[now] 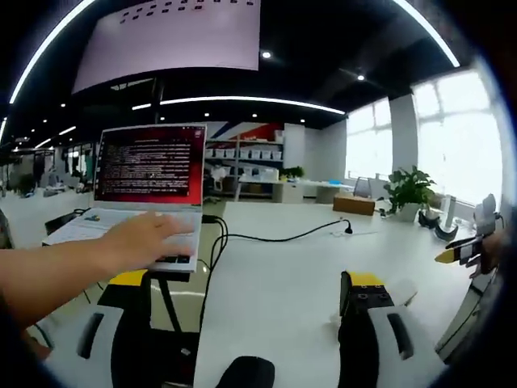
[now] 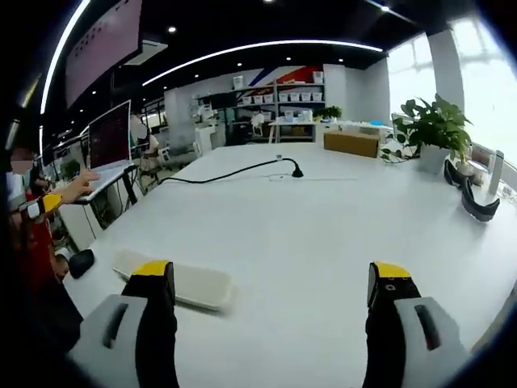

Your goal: Arrange the utensils inside the cutlery case until each visible utensil rests in its matching compartment.

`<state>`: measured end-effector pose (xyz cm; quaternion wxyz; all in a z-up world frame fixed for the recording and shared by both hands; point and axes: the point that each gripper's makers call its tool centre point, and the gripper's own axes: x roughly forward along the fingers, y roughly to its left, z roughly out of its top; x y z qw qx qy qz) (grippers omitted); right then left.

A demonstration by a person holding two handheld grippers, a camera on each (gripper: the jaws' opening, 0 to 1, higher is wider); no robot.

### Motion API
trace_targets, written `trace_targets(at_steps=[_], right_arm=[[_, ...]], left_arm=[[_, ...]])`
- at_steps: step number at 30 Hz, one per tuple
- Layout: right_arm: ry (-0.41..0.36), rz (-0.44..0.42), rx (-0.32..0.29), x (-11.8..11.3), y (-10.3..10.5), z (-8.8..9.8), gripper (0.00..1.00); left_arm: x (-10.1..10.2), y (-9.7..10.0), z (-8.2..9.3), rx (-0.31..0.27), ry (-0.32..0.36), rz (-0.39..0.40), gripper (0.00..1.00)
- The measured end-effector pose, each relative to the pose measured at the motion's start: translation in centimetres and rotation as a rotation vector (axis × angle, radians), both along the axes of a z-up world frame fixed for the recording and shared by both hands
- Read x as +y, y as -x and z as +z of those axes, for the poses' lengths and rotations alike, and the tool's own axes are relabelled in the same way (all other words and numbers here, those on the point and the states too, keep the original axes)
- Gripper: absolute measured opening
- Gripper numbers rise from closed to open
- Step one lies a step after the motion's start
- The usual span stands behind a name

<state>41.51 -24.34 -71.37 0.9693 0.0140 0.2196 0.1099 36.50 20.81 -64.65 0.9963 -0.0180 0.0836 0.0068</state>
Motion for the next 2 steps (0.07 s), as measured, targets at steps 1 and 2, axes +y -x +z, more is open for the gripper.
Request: trace_targets(at_steps=[1,2], right_arm=[[0.000,0.002,-0.003,0.09,-0.03,0.08,0.99],[0.003,0.007,-0.010,0.27,-0.08,0.21,0.99]], left_arm=[[-0.13,0.04,0.04,0.000,-0.014,-0.002,1.00],[-0.34,0.04,0.13,-0.004,-0.022,-0.006,1.00]])
